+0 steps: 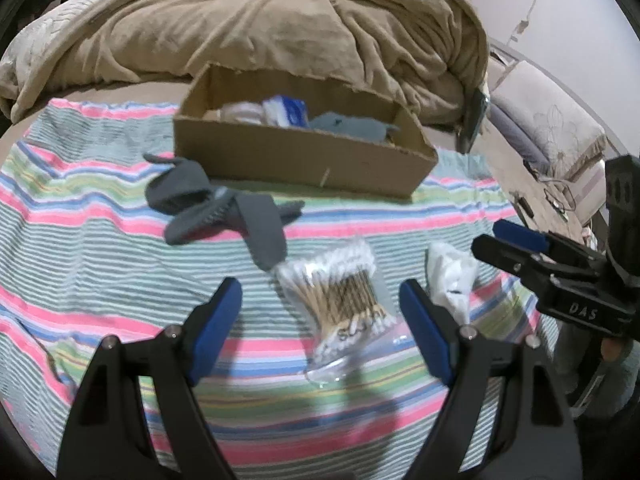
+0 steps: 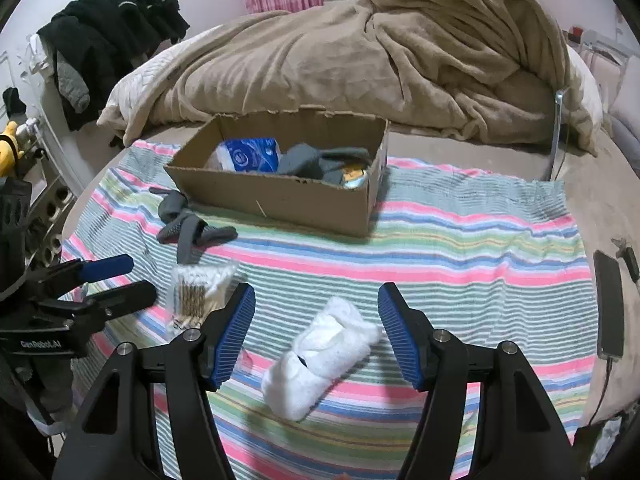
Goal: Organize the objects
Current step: 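Grasp the cotton swab bag with the left tool while the right tool grasps the white socks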
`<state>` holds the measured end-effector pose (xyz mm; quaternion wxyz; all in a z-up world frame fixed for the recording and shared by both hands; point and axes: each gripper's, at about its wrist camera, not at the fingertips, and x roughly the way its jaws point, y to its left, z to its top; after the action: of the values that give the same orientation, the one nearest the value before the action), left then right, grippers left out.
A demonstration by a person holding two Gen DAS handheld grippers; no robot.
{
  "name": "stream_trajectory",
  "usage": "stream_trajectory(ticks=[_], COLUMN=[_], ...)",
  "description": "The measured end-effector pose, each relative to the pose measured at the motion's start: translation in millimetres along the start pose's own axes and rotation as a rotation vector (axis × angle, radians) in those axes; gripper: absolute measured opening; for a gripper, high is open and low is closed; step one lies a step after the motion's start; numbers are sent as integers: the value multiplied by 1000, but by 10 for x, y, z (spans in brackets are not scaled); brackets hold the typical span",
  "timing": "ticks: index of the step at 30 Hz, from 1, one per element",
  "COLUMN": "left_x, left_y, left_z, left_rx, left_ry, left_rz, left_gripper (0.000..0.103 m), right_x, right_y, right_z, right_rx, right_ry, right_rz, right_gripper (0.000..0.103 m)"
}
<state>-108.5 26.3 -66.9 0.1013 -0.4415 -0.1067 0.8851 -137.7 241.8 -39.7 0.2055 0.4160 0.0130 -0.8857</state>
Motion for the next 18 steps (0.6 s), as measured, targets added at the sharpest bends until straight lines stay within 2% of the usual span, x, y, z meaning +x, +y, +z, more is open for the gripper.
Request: stream_trajectory(ticks=[4,10,18], left_x=[105,274,419], left_y=[-47,-105,-148], left_z=[-43,-91,-104], left_rx=[-5,10,4], left_ry=[18,40,56], left_rz=[-16,27,19], left_gripper=[82,82,82], right_x=[56,142,226], right_y=[-26,-83,-75], right_z=[-68,-144,-209], right_rx=[7,25,20], right_ry=[19,49,81], right_rz=[3,9,7], right_gripper=[67,67,67])
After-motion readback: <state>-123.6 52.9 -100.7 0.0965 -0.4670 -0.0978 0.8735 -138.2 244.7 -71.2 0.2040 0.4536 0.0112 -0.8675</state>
